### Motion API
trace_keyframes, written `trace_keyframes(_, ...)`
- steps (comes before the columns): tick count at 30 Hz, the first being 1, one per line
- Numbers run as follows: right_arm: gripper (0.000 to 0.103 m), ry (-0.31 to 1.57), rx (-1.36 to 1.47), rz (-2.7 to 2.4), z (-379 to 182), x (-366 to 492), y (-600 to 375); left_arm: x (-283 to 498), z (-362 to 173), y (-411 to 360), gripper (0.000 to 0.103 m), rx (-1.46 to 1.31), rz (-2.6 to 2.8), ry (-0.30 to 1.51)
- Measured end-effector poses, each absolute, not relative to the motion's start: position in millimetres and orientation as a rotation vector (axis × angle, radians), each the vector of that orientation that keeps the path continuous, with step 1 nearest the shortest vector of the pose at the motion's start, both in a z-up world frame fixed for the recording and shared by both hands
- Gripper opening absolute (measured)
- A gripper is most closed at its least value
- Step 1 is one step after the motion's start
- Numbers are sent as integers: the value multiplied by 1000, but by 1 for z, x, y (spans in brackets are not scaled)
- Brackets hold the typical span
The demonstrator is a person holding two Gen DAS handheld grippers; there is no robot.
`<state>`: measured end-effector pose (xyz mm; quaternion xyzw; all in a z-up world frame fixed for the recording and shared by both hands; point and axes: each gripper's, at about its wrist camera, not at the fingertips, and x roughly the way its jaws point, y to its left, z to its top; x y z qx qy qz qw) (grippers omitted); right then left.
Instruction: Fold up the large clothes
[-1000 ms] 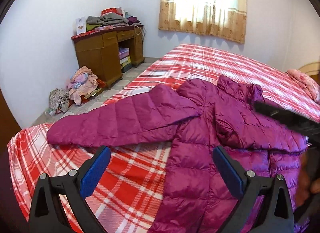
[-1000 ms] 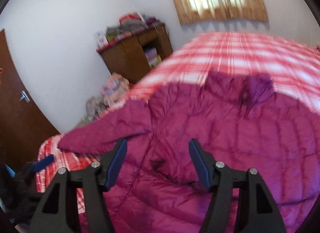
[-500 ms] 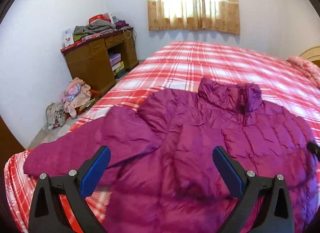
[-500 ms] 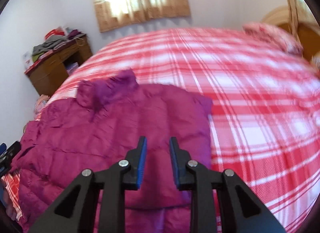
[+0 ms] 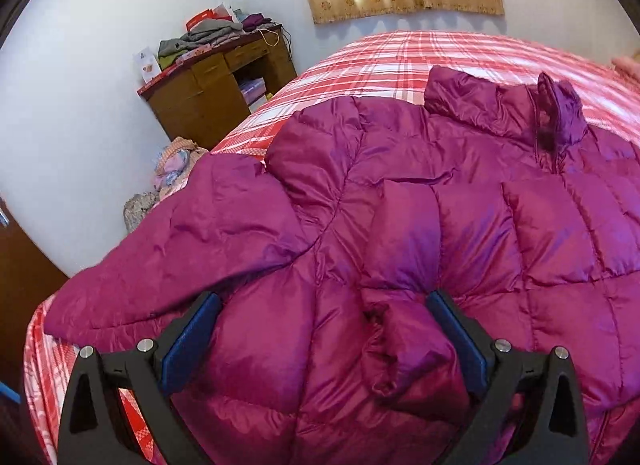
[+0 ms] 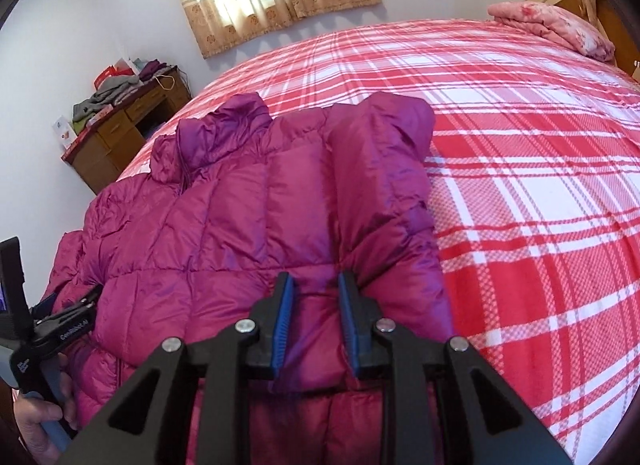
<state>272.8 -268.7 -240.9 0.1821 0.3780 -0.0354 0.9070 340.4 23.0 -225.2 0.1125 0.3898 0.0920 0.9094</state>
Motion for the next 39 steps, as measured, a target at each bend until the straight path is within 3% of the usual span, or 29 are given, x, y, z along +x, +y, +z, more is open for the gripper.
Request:
trace_keyframes(4, 29, 793, 300, -109, -240, 274, -258, 341, -224, 20, 102, 239, 194, 796)
trace_keyframes(8, 32, 803, 229, -137, -240, 277, -248, 331, -210, 52, 102, 67, 138, 824)
trace_keyframes(17, 32, 801, 232, -135, -241, 277, -251, 270, -143, 219, 102, -246, 476, 632)
trace_keyframes(24, 32, 803, 214, -146, -241, 277, -248, 273, -173, 339, 102, -445, 740, 693)
trace_keyframes(29, 32, 806, 198, -154, -241, 278, -245, 285, -205, 368, 101, -572, 714, 768)
trace_keyframes(30, 32, 806, 197, -155, -241, 279, -245, 285, -209, 367, 98, -590, 708, 770)
trace_keyframes(33, 32, 806, 197, -155, -241, 278, -245, 289, -208, 359, 73, -507, 721, 751)
trace_keyframes(34, 33, 806, 197, -155, -241, 278, -245, 290, -210, 356, 58, -487, 708, 752)
trace_keyframes(35, 33, 806, 196, -156, -241, 279, -245, 291, -210, 355, 53, -469, 718, 751)
trace_keyframes(37, 33, 805, 197, -155, -241, 278, -245, 290, -208, 356, 21, -490, 677, 733)
trace_keyframes(39, 33, 805, 200, -153, -241, 278, -245, 293, -205, 357, 18, -501, 636, 726)
